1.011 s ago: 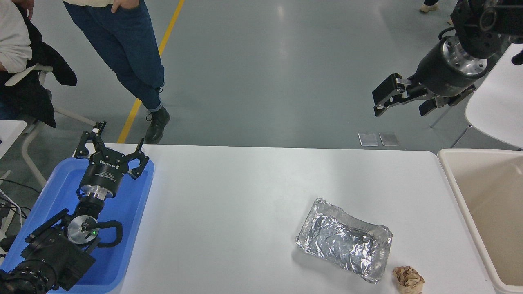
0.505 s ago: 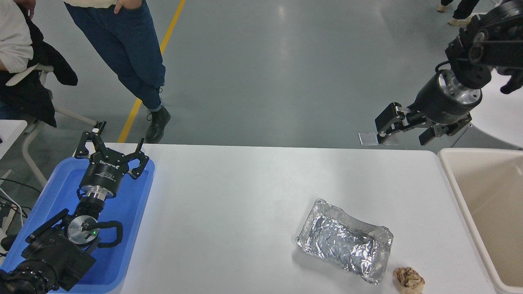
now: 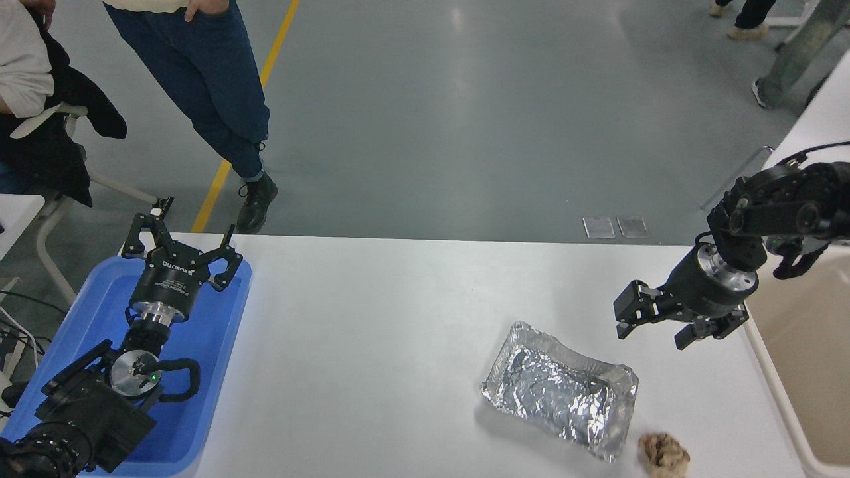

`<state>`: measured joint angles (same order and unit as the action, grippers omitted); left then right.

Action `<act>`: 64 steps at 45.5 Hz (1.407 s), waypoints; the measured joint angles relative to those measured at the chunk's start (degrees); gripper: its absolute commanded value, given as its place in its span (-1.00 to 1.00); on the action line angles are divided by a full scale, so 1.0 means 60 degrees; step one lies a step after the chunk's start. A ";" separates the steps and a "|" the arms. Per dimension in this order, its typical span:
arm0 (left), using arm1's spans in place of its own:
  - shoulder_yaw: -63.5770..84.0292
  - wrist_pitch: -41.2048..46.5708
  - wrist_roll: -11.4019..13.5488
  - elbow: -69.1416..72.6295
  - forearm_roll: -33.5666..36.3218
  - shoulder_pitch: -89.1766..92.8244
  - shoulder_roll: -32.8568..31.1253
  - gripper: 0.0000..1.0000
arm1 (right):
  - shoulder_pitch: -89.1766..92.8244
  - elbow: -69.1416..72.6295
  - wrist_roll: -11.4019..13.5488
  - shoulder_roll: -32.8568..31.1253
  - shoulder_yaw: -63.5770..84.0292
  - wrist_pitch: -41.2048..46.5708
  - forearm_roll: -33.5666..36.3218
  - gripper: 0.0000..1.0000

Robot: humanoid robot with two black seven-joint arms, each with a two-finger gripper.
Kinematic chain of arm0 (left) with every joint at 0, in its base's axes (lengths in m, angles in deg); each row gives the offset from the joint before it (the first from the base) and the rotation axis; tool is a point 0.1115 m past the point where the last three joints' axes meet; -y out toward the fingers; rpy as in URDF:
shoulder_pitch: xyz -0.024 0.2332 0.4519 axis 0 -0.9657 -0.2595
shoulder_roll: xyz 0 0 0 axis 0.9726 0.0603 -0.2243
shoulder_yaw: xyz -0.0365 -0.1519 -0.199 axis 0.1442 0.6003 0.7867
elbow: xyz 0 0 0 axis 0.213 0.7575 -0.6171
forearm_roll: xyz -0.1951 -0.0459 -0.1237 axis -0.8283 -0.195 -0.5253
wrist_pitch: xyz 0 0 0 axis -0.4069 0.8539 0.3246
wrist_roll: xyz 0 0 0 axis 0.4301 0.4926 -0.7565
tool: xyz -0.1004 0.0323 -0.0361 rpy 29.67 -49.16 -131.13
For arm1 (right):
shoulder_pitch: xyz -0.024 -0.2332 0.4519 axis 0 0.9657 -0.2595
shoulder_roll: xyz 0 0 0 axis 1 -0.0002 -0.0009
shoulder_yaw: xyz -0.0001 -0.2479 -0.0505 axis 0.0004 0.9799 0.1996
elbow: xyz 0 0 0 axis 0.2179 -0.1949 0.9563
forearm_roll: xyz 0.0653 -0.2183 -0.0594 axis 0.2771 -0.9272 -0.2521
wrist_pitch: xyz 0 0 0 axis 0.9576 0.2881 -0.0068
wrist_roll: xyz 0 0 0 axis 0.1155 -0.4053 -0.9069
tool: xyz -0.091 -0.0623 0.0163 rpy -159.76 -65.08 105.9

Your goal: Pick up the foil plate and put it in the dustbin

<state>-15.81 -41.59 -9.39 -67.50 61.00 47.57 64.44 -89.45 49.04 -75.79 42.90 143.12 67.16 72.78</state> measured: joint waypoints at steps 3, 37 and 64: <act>0.0000 0.0000 0.0000 0.0001 -0.0001 -0.0003 0.0001 1.00 | 0.0309 0.0001 0.0000 0.0021 -0.0043 -0.0324 0.0019 0.75; 0.0000 0.0000 0.0000 0.0000 -0.0012 -0.0006 0.0014 1.00 | 0.2403 -0.0021 0.0029 0.0087 -0.1033 -0.1561 0.0172 0.05; 0.0000 0.0000 0.0000 0.0000 -0.0014 -0.0006 0.0013 1.00 | 0.2864 -0.0084 0.0057 0.0102 -0.1244 -0.2416 0.0197 -1.00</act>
<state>-15.81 -41.59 -9.39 -67.49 60.91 47.53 64.52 -72.27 48.54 -75.44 43.52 135.66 52.66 73.96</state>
